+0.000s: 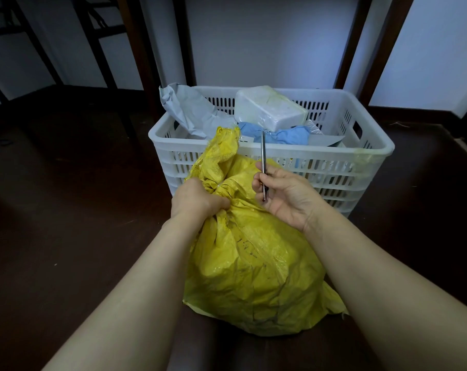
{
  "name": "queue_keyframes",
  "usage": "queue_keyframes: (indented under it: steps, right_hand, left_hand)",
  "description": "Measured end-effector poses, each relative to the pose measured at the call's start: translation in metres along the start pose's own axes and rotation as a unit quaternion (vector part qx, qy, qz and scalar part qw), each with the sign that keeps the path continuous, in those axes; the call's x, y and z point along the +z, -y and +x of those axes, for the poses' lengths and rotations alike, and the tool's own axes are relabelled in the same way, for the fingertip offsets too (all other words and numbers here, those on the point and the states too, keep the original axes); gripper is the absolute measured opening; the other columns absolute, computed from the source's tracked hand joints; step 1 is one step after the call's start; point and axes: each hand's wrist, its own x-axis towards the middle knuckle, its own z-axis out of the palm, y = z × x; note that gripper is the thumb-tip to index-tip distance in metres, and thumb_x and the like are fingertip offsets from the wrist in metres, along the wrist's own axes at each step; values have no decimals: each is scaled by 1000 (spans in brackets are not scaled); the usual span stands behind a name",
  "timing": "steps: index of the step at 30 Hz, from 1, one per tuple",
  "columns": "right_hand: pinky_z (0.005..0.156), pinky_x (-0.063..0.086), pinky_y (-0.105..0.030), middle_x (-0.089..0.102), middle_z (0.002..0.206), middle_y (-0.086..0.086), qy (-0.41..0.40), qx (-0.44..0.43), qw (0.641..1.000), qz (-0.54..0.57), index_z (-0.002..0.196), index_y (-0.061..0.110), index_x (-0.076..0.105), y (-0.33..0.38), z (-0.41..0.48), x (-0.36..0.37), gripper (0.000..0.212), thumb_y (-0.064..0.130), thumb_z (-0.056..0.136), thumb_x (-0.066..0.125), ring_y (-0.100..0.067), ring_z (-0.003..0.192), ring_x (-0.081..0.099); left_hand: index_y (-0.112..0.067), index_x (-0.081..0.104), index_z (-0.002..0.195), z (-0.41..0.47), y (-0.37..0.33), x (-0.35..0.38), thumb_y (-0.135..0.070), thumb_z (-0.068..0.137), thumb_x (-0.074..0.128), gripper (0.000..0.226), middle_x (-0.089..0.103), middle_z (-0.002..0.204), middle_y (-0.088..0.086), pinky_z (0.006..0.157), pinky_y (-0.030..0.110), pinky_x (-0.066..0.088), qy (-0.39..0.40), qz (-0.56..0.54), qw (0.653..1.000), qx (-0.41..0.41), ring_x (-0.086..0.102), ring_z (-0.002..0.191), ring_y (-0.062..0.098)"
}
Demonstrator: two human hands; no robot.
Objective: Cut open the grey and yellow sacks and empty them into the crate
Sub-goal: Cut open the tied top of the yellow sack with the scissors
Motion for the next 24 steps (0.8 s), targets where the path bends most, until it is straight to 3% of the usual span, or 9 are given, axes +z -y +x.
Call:
queue_keyframes:
  steps: [5, 8, 11, 17, 24]
  right_hand:
    - [40, 37, -19, 63, 76, -11, 3, 13, 1000, 0, 105, 5, 53, 0, 0, -2, 19, -6, 92, 44, -9, 49, 51]
    - [45, 40, -20, 66, 82, -14, 9, 31, 999, 4, 115, 1, 50, 1, 1, -3, 22, 1, 95, 39, -12, 55, 50]
    - [50, 44, -20, 65, 85, -12, -2, 20, 1000, -19, 115, -2, 51, 0, 1, -3, 26, -5, 96, 35, -12, 61, 55]
    - [37, 33, -17, 51, 70, -8, -51, -30, 998, -25, 100, -4, 58, -4, 3, 2, 17, 2, 98, 43, -6, 41, 42]
    - [30, 20, -14, 42, 42, 7, -115, -47, 989, -78, 85, 6, 56, -6, 7, 0, 24, 26, 97, 50, -2, 31, 27]
  left_hand:
    - [-13, 56, 94, 0, 0, 1, -40, 62, 82, 49, 56, 93, 5, 67, 32, 42, -3, 2, 1000, -1, 51, 83, 24]
    - [-13, 55, 94, 0, 0, 1, -40, 61, 82, 50, 56, 94, 6, 66, 32, 42, -1, 1, 1000, -4, 52, 83, 24]
    - [-13, 54, 97, 1, 0, 2, -41, 62, 82, 53, 56, 97, 6, 67, 33, 42, 0, 1, 1000, -6, 51, 85, 25]
    - [-14, 52, 97, 1, 0, 2, -40, 62, 81, 53, 55, 99, 6, 68, 33, 41, 2, -2, 1000, -9, 49, 86, 25]
    - [-15, 51, 96, 2, 1, 4, -40, 63, 81, 51, 53, 91, 4, 67, 33, 41, 0, 1, 1000, -4, 49, 83, 24]
